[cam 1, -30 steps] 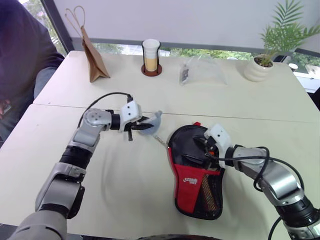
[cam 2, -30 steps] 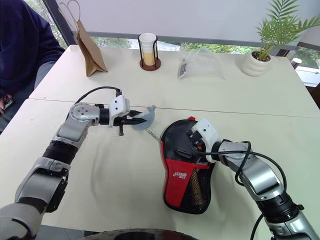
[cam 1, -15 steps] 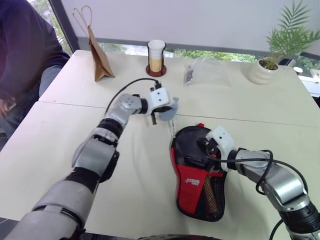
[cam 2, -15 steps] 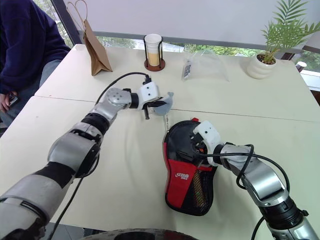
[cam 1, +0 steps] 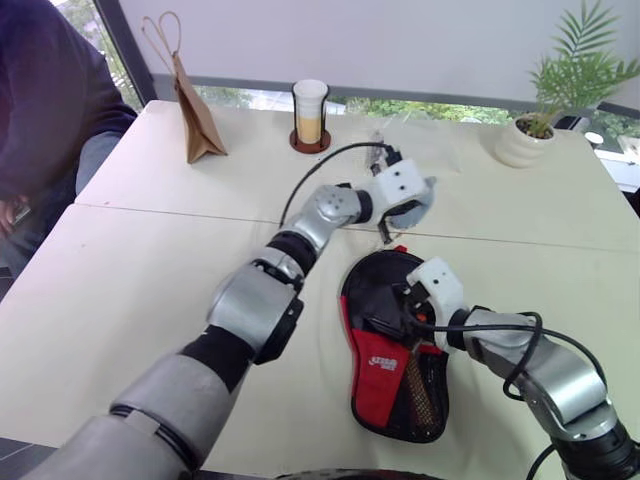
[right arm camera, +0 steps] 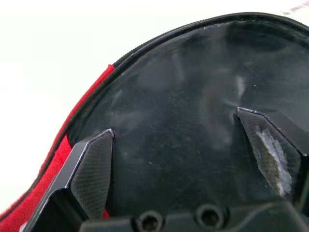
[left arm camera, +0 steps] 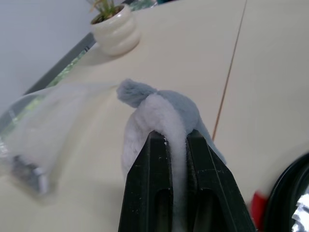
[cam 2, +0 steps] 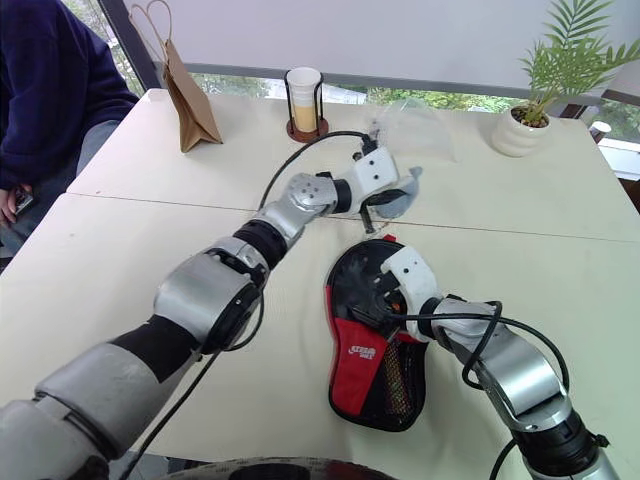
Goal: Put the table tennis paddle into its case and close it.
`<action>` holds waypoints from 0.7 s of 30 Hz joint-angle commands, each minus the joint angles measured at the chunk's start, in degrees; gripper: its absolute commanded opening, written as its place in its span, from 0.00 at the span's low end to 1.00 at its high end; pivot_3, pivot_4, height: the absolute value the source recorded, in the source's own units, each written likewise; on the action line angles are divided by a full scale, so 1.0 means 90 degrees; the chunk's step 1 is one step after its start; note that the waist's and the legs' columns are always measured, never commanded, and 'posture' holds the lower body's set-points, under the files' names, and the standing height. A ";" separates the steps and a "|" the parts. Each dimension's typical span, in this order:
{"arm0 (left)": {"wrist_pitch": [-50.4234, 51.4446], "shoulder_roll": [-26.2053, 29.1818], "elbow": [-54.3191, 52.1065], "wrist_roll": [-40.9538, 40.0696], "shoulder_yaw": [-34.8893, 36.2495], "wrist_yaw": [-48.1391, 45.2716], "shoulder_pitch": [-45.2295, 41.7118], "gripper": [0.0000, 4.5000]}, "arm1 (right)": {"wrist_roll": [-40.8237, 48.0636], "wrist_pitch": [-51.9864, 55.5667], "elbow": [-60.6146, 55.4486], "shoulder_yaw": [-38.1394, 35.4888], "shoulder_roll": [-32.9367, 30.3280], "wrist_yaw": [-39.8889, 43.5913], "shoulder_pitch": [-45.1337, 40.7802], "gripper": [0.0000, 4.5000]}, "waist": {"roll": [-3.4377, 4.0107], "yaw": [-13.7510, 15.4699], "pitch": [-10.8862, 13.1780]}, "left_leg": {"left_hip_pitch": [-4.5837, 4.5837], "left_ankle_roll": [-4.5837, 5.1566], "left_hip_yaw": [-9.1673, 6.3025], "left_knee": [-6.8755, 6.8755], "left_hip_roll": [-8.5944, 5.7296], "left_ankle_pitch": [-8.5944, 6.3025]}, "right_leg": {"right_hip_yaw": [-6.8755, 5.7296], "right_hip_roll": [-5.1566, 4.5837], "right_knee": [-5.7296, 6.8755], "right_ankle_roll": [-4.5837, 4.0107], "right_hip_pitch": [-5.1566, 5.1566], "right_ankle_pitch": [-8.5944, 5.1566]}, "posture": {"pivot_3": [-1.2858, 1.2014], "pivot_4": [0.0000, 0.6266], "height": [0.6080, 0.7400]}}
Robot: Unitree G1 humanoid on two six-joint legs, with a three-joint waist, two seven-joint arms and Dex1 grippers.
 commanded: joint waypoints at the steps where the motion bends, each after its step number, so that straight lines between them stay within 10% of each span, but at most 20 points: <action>1: -0.0019 -0.0423 -0.0219 -0.0278 0.0338 -0.0139 -0.0320 0.01 | 0.0037 0.0566 0.0087 0.0634 0.0177 -0.0113 0.0363 1.00 | 0.0000 0.0000 0.0000 | 0.0001 0.0000 0.0000 0.0000 0.0000 0.0000 | 0.0000 0.0000 0.0000 0.0000 0.0000 0.0000 | 0.52 0.24 1.00; 18: 0.0635 -0.1546 -0.0238 -0.0661 0.0899 -0.1535 -0.0112 0.01 | -0.0031 0.0945 -0.0215 0.0736 0.0625 -0.0624 0.0420 1.00 | 0.0003 -0.0009 -0.0001 | 0.0001 0.0000 0.0000 -0.0001 -0.0001 0.0000 | 0.0002 0.0000 0.0001 0.0000 -0.0002 0.0000 | 0.52 0.24 1.00; 21: 0.0736 -0.1524 -0.0239 -0.0625 0.0830 -0.1810 -0.0010 0.25 | -0.0050 0.0899 -0.0155 0.0688 0.0585 -0.0583 0.0415 1.00 | 0.0003 -0.0009 -0.0002 | 0.0001 0.0000 0.0000 -0.0001 -0.0002 0.0000 | 0.0001 0.0001 0.0001 0.0000 -0.0001 0.0000 | 0.52 0.24 1.00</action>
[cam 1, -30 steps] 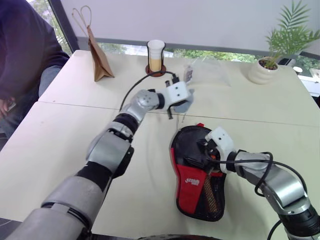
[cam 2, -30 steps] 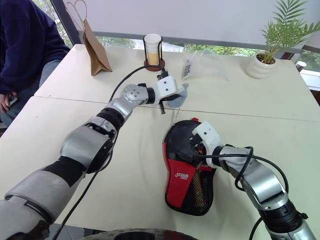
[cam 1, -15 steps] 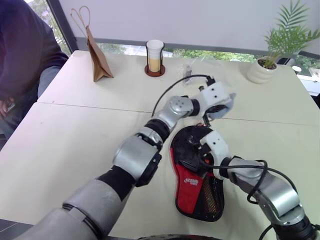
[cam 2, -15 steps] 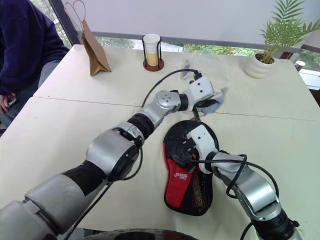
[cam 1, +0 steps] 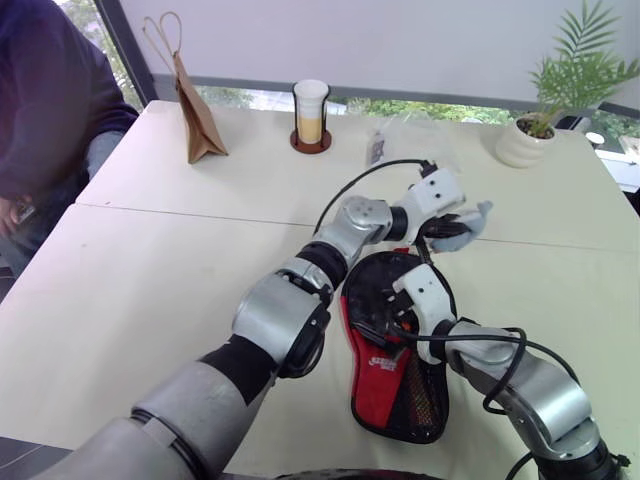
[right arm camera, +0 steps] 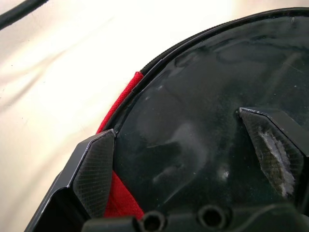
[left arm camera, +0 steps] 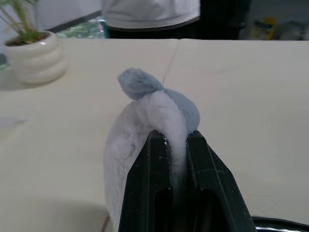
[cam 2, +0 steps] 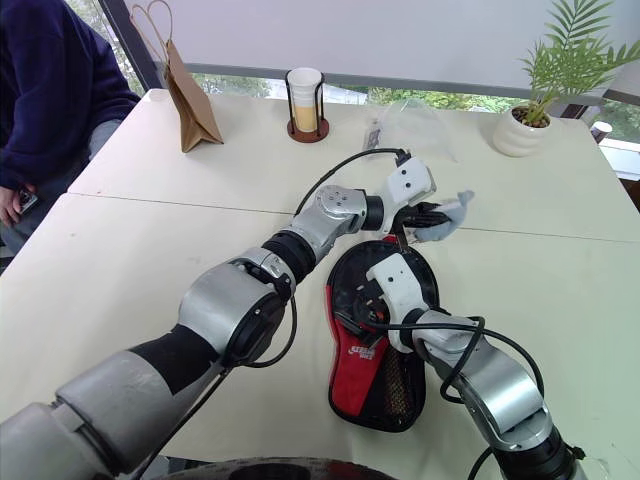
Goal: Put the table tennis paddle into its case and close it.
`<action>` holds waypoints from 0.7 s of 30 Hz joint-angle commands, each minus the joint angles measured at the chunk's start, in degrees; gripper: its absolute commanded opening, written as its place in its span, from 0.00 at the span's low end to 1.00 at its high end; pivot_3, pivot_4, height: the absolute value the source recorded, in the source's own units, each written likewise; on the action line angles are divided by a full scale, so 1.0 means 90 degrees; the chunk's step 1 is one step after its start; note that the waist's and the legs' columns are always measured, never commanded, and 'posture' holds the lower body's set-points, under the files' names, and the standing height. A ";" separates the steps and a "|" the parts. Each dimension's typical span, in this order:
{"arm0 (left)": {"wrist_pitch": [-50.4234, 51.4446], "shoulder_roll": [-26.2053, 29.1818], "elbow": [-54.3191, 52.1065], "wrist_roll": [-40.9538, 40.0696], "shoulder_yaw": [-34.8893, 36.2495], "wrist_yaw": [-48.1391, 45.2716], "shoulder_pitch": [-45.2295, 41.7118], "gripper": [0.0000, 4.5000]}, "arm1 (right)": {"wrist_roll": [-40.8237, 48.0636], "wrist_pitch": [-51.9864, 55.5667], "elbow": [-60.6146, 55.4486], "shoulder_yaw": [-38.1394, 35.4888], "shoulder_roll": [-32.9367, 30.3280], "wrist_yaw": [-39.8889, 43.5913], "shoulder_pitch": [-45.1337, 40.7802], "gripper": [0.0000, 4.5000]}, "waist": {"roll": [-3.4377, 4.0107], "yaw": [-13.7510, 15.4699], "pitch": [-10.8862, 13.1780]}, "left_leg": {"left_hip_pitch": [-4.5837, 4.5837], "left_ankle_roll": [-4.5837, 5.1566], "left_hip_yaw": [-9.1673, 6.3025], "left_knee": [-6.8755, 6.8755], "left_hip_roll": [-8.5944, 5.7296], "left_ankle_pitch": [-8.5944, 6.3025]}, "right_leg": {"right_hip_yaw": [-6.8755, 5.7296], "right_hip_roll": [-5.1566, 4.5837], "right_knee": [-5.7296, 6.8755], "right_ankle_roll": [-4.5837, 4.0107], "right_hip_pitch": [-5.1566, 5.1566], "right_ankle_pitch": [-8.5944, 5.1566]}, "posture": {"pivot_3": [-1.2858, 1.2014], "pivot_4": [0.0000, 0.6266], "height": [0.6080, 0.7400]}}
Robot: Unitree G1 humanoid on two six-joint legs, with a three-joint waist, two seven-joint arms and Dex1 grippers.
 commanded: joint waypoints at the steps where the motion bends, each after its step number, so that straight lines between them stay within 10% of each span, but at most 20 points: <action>1: 0.0049 -0.0783 -0.0240 -0.0154 0.0046 -0.0324 0.0020 0.36 | 0.0079 0.0303 0.0399 0.0380 -0.0053 0.0149 0.0266 1.00 | 0.0000 -0.0002 0.0000 | 0.0000 0.0000 0.0000 0.0000 0.0000 0.0000 | 0.0000 0.0000 0.0000 0.0000 0.0000 0.0000 | 0.52 0.24 1.00; 7: 0.0194 -0.0520 -0.0241 -0.0121 0.0020 -0.0310 0.0044 0.99 | 0.0041 0.0148 0.0578 0.0238 -0.0202 0.0317 0.0141 1.00 | 0.0000 -0.0006 0.0000 | 0.0001 0.0000 0.0000 0.0000 0.0000 0.0000 | 0.0000 0.0000 0.0000 0.0000 0.0001 0.0000 | 0.52 0.24 1.00; 21: 0.0019 0.1470 -0.0545 -0.0397 0.0230 -0.2081 0.0216 0.99 | 0.0515 0.0326 -0.0116 -0.1191 -0.0971 0.0963 -0.0280 1.00 | 0.0005 -0.0060 0.0003 | -0.0003 -0.0005 0.0000 -0.0005 -0.0001 0.0003 | 0.0003 -0.0002 0.0004 0.0000 -0.0010 0.0000 | 0.52 0.24 1.00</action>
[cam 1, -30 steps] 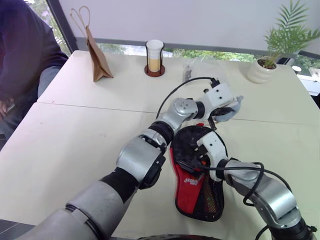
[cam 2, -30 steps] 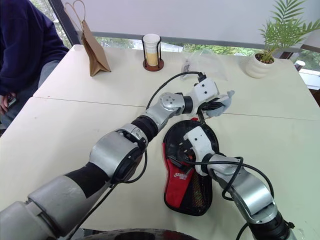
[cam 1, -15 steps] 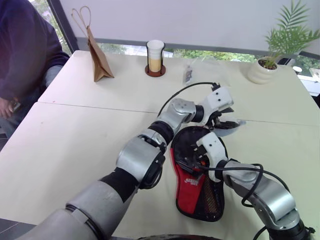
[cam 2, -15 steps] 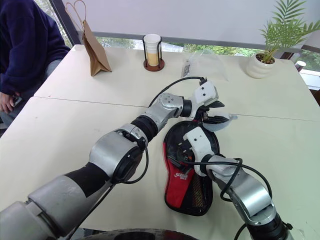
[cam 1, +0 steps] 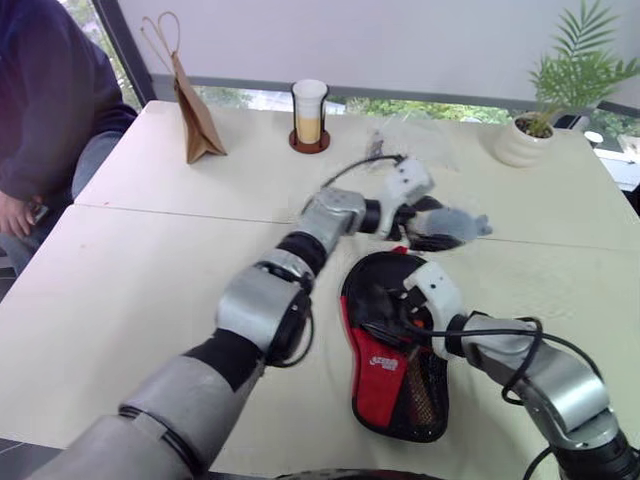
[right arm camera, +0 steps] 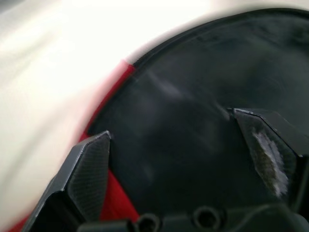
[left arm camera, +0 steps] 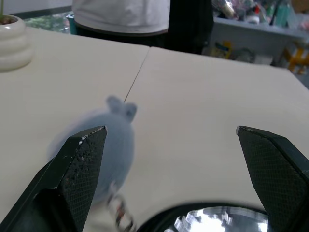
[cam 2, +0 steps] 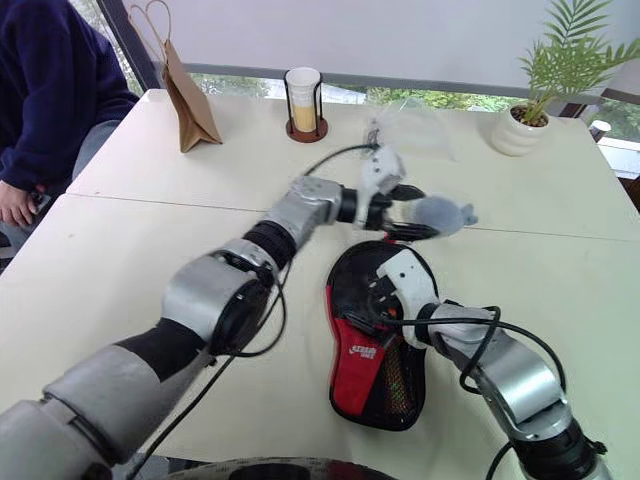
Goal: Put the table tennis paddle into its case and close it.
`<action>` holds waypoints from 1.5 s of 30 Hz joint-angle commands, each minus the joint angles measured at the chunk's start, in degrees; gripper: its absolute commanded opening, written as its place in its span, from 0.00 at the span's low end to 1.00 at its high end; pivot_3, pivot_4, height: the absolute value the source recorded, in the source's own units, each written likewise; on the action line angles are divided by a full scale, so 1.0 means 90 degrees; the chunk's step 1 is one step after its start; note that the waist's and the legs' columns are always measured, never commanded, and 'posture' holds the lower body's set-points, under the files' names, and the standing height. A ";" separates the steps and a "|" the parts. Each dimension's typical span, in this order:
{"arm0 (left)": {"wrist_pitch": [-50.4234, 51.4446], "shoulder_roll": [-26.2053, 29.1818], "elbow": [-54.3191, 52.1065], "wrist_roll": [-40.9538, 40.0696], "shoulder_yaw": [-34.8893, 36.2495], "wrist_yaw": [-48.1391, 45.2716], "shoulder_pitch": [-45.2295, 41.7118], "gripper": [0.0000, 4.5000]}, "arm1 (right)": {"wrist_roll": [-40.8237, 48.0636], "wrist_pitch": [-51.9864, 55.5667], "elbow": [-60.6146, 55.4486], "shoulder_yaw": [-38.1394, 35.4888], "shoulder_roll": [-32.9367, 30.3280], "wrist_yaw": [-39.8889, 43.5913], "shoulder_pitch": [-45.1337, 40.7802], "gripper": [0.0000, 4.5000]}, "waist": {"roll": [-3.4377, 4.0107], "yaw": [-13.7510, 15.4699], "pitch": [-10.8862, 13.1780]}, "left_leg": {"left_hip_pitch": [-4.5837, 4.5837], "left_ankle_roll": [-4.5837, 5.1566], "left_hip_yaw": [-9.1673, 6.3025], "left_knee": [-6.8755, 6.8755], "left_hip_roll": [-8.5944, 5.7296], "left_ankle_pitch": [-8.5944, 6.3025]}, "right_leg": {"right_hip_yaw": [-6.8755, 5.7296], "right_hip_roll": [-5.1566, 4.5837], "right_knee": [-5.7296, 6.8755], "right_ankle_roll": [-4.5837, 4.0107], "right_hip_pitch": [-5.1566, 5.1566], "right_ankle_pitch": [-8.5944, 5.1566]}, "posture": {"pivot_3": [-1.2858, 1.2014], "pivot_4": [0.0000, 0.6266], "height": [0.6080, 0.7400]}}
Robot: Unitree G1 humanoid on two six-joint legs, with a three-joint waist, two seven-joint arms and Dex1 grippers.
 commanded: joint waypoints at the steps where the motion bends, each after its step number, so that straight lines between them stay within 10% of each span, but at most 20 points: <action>1: -0.0413 0.0293 -0.0294 0.0017 -0.0140 -0.0675 0.0221 0.99 | 0.0300 0.0394 -0.0349 -0.0563 -0.0222 0.0141 -0.0199 1.00 | 0.0003 -0.0020 0.0002 | -0.0005 -0.0002 0.0000 -0.0001 0.0002 0.0001 | 0.0000 0.0001 0.0002 0.0000 -0.0007 0.0000 | 0.52 0.24 1.00; 14: -0.0289 0.0332 -0.2397 -0.0692 -0.0565 -0.2515 0.1696 0.99 | 0.0964 0.0238 0.0715 -0.2228 -0.1845 0.1360 -0.1446 1.00 | 0.0008 0.0057 0.0006 | -0.0032 -0.0004 -0.0004 0.0009 -0.0012 0.0003 | 0.0006 -0.0029 0.0007 0.0000 -0.0028 0.0001 | 0.52 0.24 1.00; 27: 0.0909 0.0986 -0.5719 -0.0678 -0.1970 -0.2104 0.4050 0.99 | -0.0401 -0.2257 0.4377 -0.0675 -0.1844 0.2071 -0.2879 1.00 | 0.0017 -0.0105 0.0005 | -0.0031 -0.0035 0.0003 0.0004 0.0006 0.0021 | 0.0017 -0.0020 0.0006 0.0000 -0.0033 0.0001 | 0.52 0.24 1.00; 45: 0.0860 0.0864 -0.5236 -0.0474 -0.2700 -0.0466 0.4735 0.99 | -0.2442 -0.4963 0.8899 0.0913 -0.0979 0.3194 -0.5101 1.00 | 0.0035 -0.0088 0.0002 | -0.0030 -0.0048 0.0009 0.0007 0.0005 0.0028 | 0.0014 -0.0024 0.0005 0.0000 -0.0030 0.0001 | 0.52 0.24 1.00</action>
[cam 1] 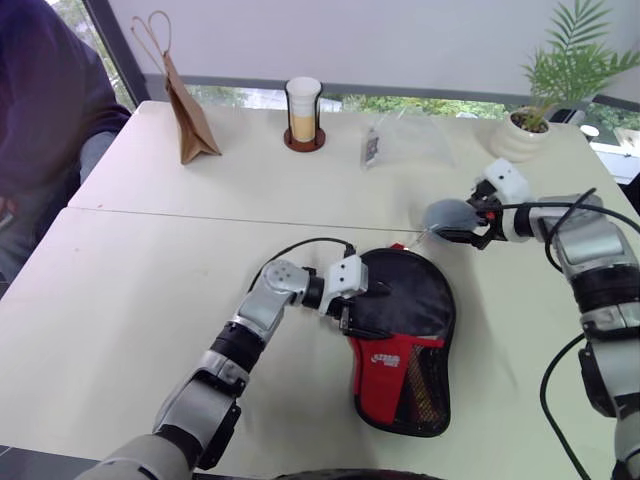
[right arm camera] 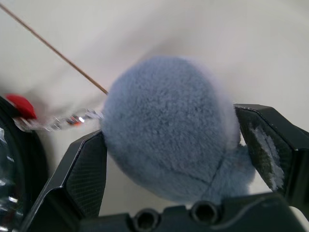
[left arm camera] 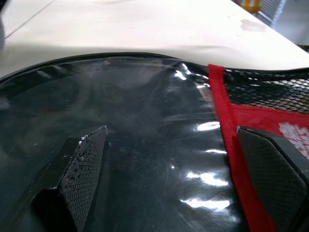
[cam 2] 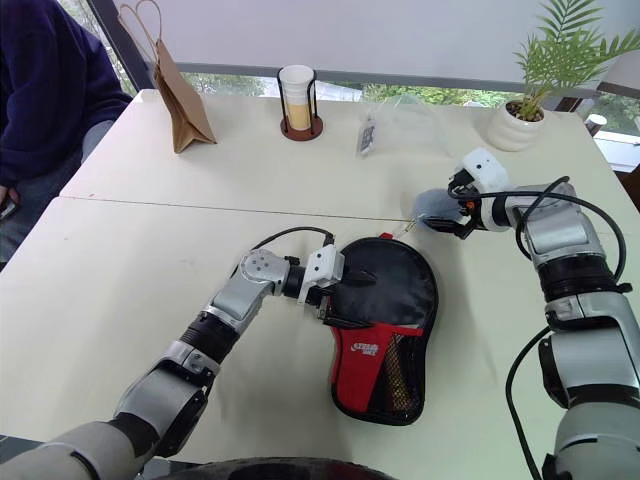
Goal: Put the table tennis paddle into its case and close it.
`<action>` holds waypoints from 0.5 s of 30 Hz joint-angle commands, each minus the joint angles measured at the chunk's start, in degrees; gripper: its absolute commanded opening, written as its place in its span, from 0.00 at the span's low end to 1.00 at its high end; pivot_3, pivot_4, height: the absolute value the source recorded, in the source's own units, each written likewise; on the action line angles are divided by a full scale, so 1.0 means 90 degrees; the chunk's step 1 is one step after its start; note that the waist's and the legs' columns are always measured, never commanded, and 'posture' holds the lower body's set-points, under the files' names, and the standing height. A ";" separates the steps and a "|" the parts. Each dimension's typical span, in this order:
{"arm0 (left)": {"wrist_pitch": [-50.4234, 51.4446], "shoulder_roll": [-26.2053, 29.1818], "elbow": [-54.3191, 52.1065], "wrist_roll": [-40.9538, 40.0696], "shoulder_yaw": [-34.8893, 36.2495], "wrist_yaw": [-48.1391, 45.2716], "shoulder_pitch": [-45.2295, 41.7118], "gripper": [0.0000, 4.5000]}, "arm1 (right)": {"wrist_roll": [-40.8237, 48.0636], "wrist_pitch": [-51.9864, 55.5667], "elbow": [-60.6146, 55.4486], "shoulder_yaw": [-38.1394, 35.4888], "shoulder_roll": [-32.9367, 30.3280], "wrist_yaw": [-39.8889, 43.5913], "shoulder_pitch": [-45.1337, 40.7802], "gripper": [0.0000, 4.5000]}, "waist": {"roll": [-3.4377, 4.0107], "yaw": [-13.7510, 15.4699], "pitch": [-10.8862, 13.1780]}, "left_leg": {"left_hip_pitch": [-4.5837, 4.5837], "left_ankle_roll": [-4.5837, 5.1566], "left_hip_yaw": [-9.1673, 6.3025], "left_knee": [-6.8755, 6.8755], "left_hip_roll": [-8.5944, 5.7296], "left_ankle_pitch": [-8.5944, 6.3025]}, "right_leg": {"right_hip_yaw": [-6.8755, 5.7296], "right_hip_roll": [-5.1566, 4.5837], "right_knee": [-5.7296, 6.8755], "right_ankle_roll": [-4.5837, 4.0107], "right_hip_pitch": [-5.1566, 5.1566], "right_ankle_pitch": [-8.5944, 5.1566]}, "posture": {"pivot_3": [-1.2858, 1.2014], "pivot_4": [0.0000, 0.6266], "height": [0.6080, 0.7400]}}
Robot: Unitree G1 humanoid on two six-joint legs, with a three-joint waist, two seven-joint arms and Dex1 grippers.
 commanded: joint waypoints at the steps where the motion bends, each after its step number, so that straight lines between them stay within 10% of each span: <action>1: -0.0051 -0.0079 0.0273 0.0169 -0.0225 0.0251 0.0073 0.99 | -0.0315 -0.0466 0.0460 0.0000 0.0044 0.0146 -0.0363 1.00 | 0.0001 0.0000 -0.0001 | 0.0001 0.0000 0.0000 0.0000 0.0000 0.0000 | 0.0000 0.0000 0.0000 0.0000 0.0002 0.0000 | 0.52 0.24 1.00; 6: -0.0085 -0.0093 0.0441 0.0190 -0.0302 0.0360 0.0038 1.00 | -0.0608 -0.0790 0.0879 -0.0001 0.0136 0.0243 -0.0574 0.94 | 0.0005 0.0008 -0.0003 | 0.0005 -0.0001 -0.0002 0.0000 -0.0001 0.0000 | -0.0002 -0.0003 -0.0001 0.0000 0.0009 0.0000 | 0.52 0.24 1.00; 15: 0.0158 0.0067 0.0399 0.0201 -0.0493 0.0075 0.0072 1.00 | -0.0746 -0.0853 0.0609 -0.0138 0.0105 0.0325 -0.0390 0.04 | 0.0006 0.0005 -0.0003 | 0.0011 -0.0001 -0.0006 0.0000 -0.0005 0.0000 | -0.0004 -0.0008 -0.0004 0.0000 0.0019 0.0000 | 0.52 0.24 1.00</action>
